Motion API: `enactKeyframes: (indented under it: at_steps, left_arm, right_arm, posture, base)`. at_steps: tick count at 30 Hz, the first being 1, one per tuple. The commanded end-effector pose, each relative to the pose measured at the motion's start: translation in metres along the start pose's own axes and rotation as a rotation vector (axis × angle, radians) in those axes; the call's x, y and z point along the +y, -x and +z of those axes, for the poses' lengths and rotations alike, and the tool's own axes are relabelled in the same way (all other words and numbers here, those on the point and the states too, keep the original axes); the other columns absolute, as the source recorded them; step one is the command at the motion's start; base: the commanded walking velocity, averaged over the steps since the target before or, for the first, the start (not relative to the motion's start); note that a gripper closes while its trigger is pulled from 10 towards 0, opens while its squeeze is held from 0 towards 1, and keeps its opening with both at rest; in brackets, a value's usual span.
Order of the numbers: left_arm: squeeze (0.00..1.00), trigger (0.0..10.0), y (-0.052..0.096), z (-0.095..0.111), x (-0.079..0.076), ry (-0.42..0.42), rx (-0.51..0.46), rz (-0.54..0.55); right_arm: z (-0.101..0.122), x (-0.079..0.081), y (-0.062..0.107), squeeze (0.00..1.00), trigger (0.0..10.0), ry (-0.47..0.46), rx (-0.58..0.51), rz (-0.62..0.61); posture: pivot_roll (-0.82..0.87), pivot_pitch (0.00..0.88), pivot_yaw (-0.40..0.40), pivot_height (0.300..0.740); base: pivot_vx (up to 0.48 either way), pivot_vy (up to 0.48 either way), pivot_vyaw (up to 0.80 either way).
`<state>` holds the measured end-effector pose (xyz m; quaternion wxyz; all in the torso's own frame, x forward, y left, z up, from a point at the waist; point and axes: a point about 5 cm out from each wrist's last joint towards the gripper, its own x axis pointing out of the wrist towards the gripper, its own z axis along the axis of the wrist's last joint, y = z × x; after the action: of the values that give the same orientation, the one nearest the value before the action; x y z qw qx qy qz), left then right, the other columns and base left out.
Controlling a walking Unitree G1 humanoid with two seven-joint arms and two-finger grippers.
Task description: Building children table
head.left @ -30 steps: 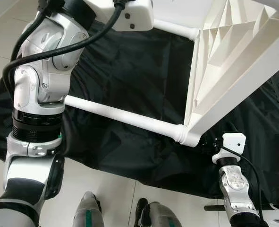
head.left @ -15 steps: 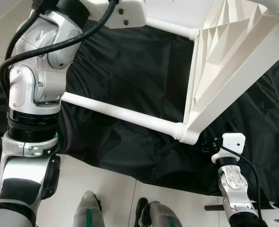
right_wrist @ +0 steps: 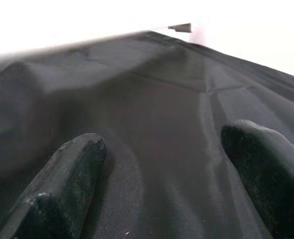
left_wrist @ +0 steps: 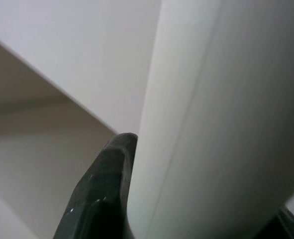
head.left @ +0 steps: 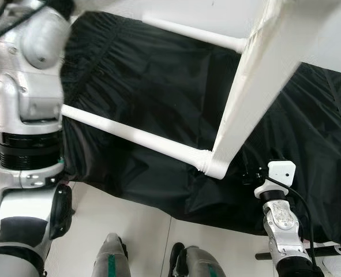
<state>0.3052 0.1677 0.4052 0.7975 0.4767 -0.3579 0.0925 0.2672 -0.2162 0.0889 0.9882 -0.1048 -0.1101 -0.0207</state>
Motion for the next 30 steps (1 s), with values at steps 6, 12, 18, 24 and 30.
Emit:
enactKeyframes:
  at_steps: [6, 12, 18, 24, 30]
  left_arm:
    - [0.00, 0.0, 0.004, -0.033, -0.003, 0.374, 0.213, 0.017]
    - [0.00, 0.0, -0.002, -0.024, -0.007, 0.463, 0.209, -0.045]
    - [0.00, 1.4, -0.010, -0.024, -0.005, 0.505, 0.207, -0.096]
    - [0.00, 10.0, -0.015, -0.024, -0.007, 0.549, 0.219, -0.144]
    - [0.00, 10.0, -0.017, -0.025, -0.017, 0.688, 0.256, -0.208]
  right_arm:
    - [0.015, 0.026, -0.028, 0.00, 10.0, -0.191, 0.001, 0.112]
    - [0.060, 0.059, -0.091, 0.00, 10.0, -0.440, -0.071, 0.288]
    - [0.117, 0.062, -0.128, 0.00, 10.0, -0.580, -0.252, 0.380]
    - [0.180, 0.057, -0.147, 0.00, 10.0, -0.748, -0.446, 0.565]
    - [0.239, 0.042, -0.156, 0.00, 10.0, -0.841, -0.628, 0.672]
  posture:
    - [0.16, 0.086, -0.113, 0.740]
    - [0.17, 0.058, -0.100, 0.740]
    - [0.19, 0.046, -0.089, 0.740]
    - [0.19, 0.045, -0.089, 0.740]
    - [0.18, 0.035, -0.089, 0.740]
  base:
    - [0.000, 0.000, 0.00]
    - [0.000, 0.000, 0.00]
    - [0.000, 0.000, 0.00]
    - [0.000, 0.000, 0.00]
    - [0.000, 0.000, 0.00]
